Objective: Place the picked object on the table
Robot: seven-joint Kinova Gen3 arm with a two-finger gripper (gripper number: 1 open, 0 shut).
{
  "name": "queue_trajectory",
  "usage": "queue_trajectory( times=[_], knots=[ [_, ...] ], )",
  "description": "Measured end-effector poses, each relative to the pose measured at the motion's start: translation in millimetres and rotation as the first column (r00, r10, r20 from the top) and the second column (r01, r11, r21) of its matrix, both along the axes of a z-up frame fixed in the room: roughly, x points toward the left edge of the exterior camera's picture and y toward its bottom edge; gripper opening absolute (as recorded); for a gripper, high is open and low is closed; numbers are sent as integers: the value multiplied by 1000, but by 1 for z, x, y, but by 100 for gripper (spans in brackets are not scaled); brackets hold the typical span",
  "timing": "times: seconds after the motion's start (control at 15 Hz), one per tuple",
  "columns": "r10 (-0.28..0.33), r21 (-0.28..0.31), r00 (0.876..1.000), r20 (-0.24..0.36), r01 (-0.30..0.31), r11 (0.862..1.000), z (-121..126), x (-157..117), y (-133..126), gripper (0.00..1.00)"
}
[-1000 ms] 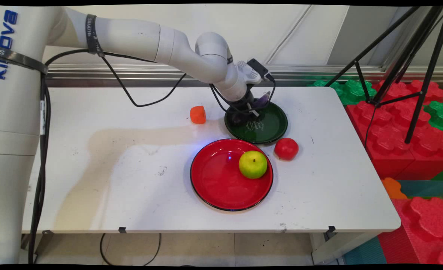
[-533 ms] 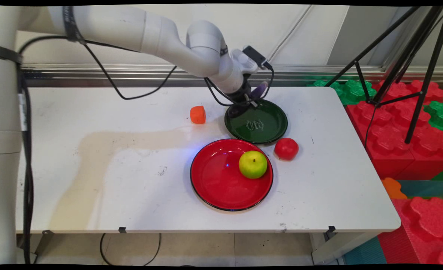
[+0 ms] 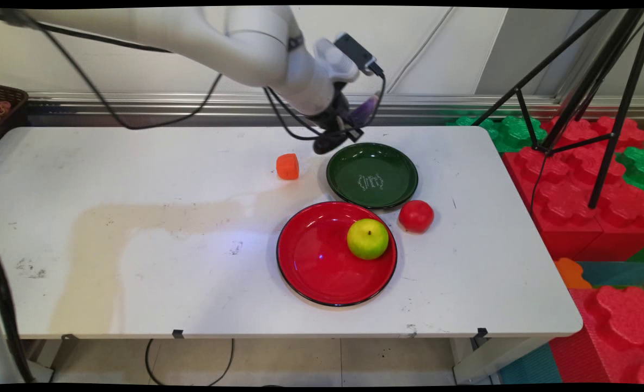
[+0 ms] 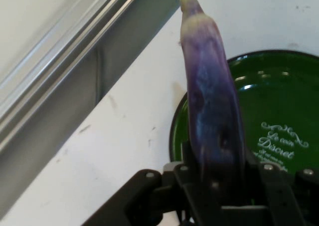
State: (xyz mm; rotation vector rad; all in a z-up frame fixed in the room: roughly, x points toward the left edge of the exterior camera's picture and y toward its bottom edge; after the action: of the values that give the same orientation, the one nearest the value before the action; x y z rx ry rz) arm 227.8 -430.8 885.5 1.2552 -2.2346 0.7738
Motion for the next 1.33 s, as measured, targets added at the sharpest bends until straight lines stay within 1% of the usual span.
queue_trajectory(
  times=[0.27, 0.53, 0.8, 1.0, 1.33],
  knots=[
    [4, -13, 1000, 17, -4, 1000, 35, 25, 45, 0],
    [42, 3, 999, 27, -42, 999, 52, 58, 90, 0],
    [85, 22, 996, 33, -85, 996, 56, 82, 122, 0],
    [123, 46, 992, 41, -125, 991, 54, 101, 147, 0],
    [154, 78, 987, 54, -158, 984, 45, 117, 172, 0]
  ],
)
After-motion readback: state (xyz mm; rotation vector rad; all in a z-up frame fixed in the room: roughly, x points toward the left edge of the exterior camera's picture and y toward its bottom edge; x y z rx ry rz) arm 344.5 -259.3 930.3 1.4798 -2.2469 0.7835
